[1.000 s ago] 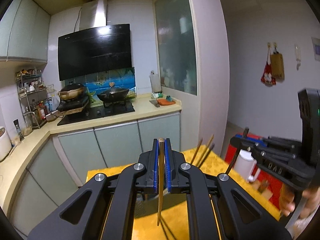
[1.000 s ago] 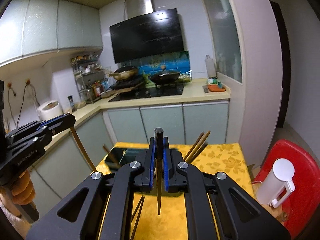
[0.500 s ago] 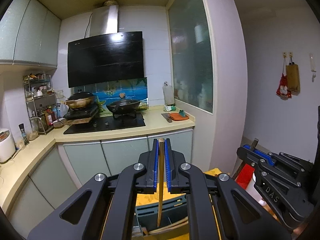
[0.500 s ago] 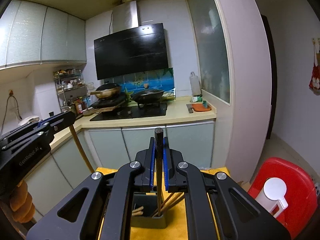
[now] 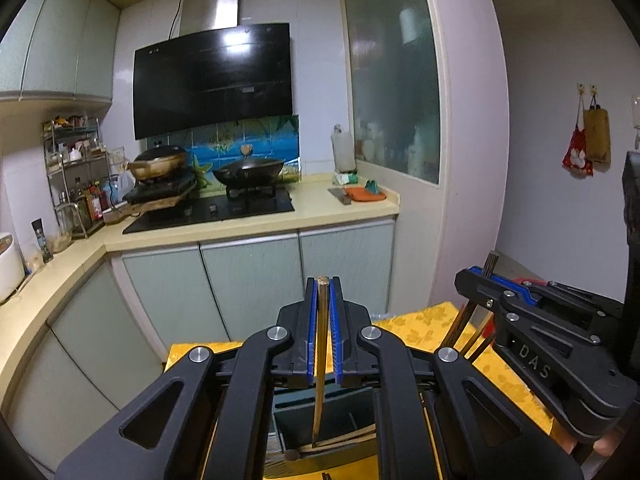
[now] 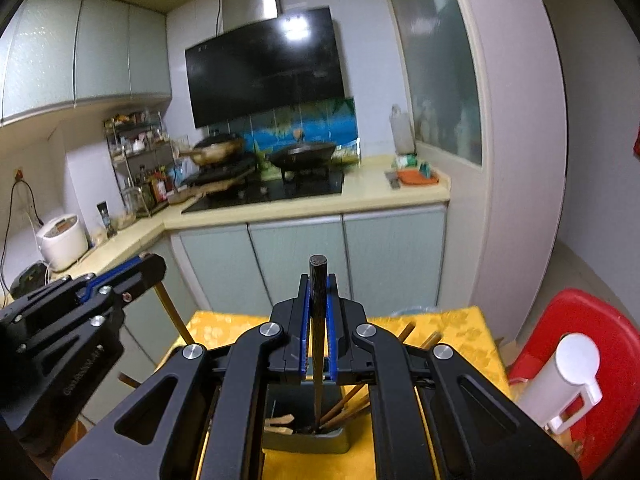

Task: Organize utensils
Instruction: 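Lift both held chopsticks and carry them over the green utensil holder, then open left tool dropping its chopstick into the holder while right tool releases its own, then withdraw both open tools from the holder toward the two loose dark chopsticks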

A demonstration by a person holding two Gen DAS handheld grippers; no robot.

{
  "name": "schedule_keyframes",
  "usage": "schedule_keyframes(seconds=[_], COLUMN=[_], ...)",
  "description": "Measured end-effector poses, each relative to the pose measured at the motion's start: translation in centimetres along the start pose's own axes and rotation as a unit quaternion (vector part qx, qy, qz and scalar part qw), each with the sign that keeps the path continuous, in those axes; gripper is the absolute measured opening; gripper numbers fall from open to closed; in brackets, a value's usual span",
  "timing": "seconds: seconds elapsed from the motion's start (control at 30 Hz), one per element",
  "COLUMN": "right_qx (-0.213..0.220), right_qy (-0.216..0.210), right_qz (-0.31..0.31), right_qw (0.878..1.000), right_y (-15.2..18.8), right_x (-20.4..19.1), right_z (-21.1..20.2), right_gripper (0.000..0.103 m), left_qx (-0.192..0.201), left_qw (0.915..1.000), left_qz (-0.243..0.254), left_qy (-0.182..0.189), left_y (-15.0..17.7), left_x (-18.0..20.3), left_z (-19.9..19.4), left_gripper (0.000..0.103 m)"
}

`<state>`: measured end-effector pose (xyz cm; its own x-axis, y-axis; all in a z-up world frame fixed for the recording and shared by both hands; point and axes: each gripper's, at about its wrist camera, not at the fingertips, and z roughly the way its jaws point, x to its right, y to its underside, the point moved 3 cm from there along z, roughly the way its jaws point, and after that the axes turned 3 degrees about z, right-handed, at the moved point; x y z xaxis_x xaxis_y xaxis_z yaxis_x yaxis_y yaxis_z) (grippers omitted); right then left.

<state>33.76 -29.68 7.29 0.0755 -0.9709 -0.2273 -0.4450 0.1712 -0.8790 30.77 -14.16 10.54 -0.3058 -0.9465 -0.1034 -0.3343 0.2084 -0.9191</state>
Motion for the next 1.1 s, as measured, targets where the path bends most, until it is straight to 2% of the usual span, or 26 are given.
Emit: schedule_keyframes(seconds=[0.23, 0.33, 0.4, 0.5, 0.77, 1.1], right_qx=[-0.024, -0.03, -0.024, -0.009, 0.018, 0.035], right_qy=[-0.002, -0.001, 0.008, 0.021, 0.031, 0.035], right_qz=[0.003, 0.003, 0.003, 0.003, -0.002, -0.018], right_qw=[1.0, 1.0, 1.0, 1.0, 0.999, 0.999], right_y=[1.0, 0.9, 0.8, 0.5, 0.2, 2.5], right_x=[-0.4, -0.4, -0.3, 0.1, 1.0, 1.3], right_z=[1.2, 1.0, 0.6, -0.2, -3.7, -8.1], right_gripper=[0.009, 0.013, 0.039, 0.044, 0.044, 0.044], left_qx=[-0.01, -0.002, 0.01, 0.015, 0.018, 0.004], left_qw=[0.9999, 1.0, 0.9999, 0.9998, 0.9998, 0.9998], left_qz=[-0.007, -0.009, -0.007, -0.004, -0.007, -0.013], left_qy=[0.004, -0.002, -0.007, -0.007, -0.004, -0.013], left_y=[0.6, 0.5, 0.3, 0.1, 1.1, 4.4], left_x=[-0.8, -1.1, -1.2, -1.1, -1.9, -3.5], left_z=[0.1, -0.8, -1.6, -2.7, -4.9, -6.6], left_gripper=[0.007, 0.028, 0.044, 0.058, 0.067, 0.067])
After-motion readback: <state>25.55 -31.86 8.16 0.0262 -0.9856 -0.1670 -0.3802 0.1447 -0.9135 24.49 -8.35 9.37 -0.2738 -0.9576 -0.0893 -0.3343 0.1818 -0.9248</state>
